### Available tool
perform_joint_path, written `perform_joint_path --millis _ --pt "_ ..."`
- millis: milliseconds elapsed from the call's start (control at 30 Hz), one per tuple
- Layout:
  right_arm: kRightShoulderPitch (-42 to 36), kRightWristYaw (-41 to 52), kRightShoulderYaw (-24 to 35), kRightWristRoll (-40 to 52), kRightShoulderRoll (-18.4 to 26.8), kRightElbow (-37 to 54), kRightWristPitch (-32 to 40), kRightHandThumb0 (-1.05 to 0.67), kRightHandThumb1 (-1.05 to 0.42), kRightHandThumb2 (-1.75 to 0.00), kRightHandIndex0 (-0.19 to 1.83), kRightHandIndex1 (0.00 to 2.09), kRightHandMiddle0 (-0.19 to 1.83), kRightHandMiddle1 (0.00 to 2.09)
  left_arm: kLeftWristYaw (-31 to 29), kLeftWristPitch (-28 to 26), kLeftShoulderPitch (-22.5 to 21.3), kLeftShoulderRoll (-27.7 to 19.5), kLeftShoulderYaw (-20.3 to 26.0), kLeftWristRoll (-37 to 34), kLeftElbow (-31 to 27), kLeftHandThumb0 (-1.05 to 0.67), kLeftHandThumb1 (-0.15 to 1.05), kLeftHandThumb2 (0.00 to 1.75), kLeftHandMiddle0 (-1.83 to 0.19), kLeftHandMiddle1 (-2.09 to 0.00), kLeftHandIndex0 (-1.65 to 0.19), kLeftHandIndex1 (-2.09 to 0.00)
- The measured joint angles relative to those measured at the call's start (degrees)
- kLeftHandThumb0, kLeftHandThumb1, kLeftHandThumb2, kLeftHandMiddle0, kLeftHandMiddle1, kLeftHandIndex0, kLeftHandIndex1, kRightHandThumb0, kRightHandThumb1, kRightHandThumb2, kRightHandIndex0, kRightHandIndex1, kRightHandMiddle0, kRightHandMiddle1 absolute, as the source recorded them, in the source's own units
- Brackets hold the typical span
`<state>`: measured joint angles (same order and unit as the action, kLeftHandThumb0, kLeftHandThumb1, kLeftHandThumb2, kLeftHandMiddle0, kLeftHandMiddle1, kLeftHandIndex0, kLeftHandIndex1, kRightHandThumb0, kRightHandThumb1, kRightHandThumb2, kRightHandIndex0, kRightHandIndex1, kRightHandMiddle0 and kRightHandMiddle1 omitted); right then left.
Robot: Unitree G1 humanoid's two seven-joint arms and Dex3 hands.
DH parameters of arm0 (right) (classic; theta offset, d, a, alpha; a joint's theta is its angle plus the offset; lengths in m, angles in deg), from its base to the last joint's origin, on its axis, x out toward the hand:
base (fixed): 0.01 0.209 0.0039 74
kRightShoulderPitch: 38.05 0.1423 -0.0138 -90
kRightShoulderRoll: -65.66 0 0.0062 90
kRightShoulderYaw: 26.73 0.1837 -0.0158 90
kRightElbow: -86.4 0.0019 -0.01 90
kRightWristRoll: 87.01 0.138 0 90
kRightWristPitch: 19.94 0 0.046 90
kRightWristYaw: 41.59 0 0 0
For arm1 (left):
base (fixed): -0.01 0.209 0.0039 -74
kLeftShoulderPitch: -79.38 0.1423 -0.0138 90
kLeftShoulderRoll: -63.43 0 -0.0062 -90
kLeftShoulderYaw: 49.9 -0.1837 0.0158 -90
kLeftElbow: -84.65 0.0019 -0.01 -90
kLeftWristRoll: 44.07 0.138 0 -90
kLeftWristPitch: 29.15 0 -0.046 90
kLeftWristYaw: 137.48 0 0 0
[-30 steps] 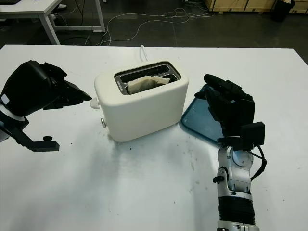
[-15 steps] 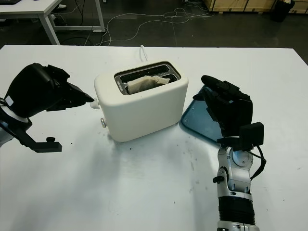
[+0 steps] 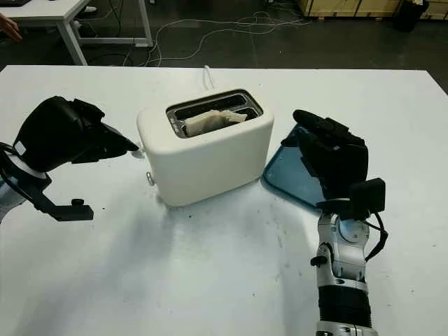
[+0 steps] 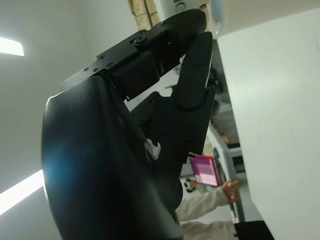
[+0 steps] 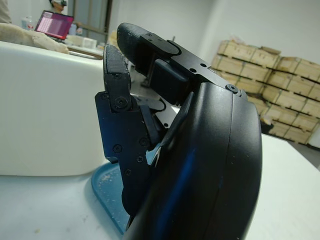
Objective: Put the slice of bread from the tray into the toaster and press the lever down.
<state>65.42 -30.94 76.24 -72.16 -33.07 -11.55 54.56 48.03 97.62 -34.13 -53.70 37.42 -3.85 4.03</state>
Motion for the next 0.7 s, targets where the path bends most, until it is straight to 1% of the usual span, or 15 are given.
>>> perform_joint_path --millis 233,367,700 --pt "0.0 0.09 0.12 0.0 0.0 0.0 0.0 -0.41 -0.92 -0.15 0.8 1.09 1.13 0.0 0.68 0.28 -0.77 0.0 -0.74 0.01 1.4 -0.33 0.9 0.01 -1.13 -1.06 -1.29 -0.01" --pt "-0.01 0.16 0.13 0.01 0.0 0.0 0.0 -0.42 -0.92 -0.15 0.81 1.08 1.13 0.0 0.91 0.28 -1.14 -0.01 -1.23 0.02 1.92 -0.33 0.9 0.0 -1.14 -1.0 -1.29 -0.01" --pt "-0.04 0.34 0.17 0.06 -0.01 0.03 0.0 -0.42 -0.92 -0.14 0.8 1.08 1.13 0.0 1.34 0.2 -1.95 -0.01 -2.42 0.57 2.43 -0.35 0.9 0.0 -1.15 -1.03 -1.3 -0.01"
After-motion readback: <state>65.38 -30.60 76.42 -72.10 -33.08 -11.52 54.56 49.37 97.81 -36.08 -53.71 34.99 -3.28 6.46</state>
